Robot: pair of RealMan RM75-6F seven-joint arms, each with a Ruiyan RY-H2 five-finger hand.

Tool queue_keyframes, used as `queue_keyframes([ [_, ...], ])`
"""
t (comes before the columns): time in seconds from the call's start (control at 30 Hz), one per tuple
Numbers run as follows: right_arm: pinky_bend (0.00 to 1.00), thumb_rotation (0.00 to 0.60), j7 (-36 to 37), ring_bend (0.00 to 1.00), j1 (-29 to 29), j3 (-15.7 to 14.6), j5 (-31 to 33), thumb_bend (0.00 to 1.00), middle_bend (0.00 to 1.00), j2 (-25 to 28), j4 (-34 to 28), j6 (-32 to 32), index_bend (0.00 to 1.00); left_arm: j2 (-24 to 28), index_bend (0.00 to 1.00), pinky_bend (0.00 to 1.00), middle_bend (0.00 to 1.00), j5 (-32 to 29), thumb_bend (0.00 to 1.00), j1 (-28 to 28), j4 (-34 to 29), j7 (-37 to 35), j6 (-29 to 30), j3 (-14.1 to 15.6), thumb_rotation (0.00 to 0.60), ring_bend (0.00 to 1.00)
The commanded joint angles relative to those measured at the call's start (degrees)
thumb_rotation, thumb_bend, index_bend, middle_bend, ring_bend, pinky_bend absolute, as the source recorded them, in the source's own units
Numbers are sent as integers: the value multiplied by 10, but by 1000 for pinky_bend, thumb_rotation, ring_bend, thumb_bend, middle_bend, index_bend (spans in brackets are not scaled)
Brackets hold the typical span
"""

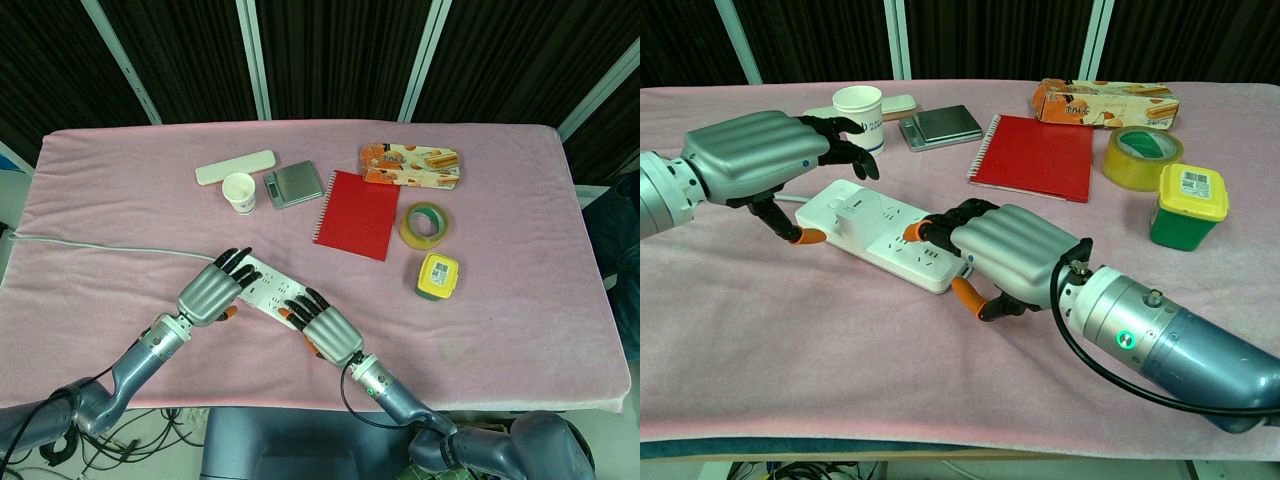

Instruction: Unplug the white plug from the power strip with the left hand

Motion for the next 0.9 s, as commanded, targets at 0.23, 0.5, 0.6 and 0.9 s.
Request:
queue_keyframes([
  [0.23,73,600,-5,120,-6,2,4,615,118,3,-2,7,142,-2,241,132,260,3,208,-3,8,-14,-3,-1,600,0],
  [0.5,73,600,-5,120,-7,5,3,616,118,4,0,15,142,12,228,130,252,3,208,-4,7,-28,-3,-3,600,0],
  [0.6,73,600,1,120,-7,5,4,616,118,5,-1,14,142,16,223,129,249,2,208,-5,6,-27,-8,-3,600,0],
  [0.9,73,600,2,120,-7,1,3,616,118,-9,13,11,142,13,221,130,251,7,200,-5,8,-31,-14,4,600,0],
])
